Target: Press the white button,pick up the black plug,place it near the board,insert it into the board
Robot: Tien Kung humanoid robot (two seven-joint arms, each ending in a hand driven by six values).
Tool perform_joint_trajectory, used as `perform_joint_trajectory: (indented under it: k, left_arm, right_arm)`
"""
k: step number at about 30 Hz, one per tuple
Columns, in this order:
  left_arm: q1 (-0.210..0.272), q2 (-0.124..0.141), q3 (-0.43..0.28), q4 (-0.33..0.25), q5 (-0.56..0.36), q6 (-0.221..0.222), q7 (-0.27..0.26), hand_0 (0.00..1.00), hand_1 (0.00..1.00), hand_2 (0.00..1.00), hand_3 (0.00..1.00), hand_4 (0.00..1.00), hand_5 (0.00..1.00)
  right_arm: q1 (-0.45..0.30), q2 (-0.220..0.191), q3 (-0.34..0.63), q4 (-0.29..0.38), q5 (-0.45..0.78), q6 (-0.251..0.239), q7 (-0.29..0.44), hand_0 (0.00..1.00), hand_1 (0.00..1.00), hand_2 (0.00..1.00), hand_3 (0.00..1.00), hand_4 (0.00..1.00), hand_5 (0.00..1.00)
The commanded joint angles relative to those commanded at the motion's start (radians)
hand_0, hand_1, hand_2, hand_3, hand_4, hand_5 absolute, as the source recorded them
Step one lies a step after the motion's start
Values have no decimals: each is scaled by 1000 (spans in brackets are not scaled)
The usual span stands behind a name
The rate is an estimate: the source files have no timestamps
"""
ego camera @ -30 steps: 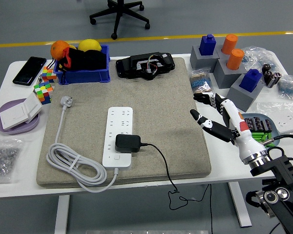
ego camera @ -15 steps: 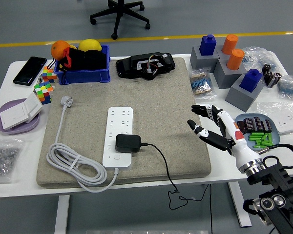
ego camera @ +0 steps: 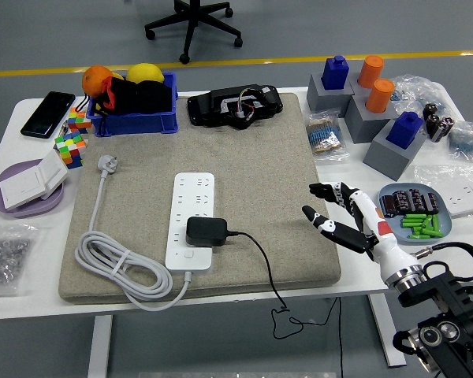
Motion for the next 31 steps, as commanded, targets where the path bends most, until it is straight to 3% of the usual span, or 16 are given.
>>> perform_joint_trajectory:
  k: [10, 31]
  left_arm:
    - [33, 4, -90, 0, 72, 2, 9, 652, 643, 644, 687, 584, 27]
    - [58, 5, -135, 0, 103, 8, 7, 651, 647, 644, 699, 585, 27]
  right_arm:
    - [-26, 5, 19, -4, -4, -4, -12, 816, 744, 709, 686, 815, 447]
    - [-71, 40, 22, -35, -12, -5, -29, 809, 735, 702, 676, 798, 436]
